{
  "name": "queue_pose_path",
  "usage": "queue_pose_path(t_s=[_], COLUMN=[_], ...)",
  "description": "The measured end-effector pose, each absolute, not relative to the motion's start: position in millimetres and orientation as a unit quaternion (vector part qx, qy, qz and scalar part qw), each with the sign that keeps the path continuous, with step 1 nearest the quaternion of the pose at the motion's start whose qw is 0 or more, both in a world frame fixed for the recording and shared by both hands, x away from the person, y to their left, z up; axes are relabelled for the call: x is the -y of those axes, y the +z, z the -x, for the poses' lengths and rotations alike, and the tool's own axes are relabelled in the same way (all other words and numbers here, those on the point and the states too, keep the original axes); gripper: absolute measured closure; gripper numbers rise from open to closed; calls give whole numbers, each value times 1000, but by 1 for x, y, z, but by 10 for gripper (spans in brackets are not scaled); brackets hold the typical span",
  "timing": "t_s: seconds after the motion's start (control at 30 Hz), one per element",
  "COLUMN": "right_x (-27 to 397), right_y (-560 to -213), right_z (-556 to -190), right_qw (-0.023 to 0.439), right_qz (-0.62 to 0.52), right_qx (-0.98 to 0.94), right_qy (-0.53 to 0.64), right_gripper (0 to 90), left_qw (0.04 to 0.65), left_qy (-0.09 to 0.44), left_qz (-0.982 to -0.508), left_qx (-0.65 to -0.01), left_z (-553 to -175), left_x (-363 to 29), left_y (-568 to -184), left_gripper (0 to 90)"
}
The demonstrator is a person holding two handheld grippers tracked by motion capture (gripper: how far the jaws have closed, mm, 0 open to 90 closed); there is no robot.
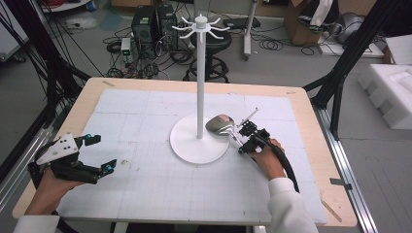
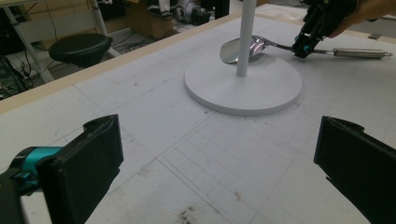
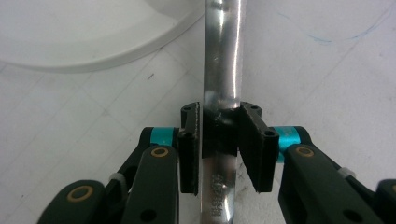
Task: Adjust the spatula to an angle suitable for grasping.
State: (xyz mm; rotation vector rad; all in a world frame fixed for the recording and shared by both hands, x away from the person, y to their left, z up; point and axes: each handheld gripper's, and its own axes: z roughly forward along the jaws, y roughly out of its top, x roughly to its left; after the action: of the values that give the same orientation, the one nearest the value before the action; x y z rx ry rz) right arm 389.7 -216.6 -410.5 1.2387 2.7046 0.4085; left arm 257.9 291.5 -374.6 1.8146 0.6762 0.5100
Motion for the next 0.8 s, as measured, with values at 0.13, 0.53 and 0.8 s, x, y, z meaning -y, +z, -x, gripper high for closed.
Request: queue_pose_path(t_s=[0.13, 0.53, 0.8], right_x=[215, 214, 221], right_y=[-411, -410, -405], right_z=[-390, -391, -388], right_qw=[70, 70, 64], right_qz=[-418, -424, -418], right_qx=[-895, -893, -895], right_qy=[137, 133, 139], right_gripper=[735, 750, 752], left_qw=[541, 540, 540], left_qy=[214, 214, 214], left_qz=[-762, -762, -762], left_qx=[-285, -285, -285], left_z=[-258, -258, -258], left_x=[-292, -292, -292], left_y=[-374, -374, -375], left_gripper=[18, 18, 18])
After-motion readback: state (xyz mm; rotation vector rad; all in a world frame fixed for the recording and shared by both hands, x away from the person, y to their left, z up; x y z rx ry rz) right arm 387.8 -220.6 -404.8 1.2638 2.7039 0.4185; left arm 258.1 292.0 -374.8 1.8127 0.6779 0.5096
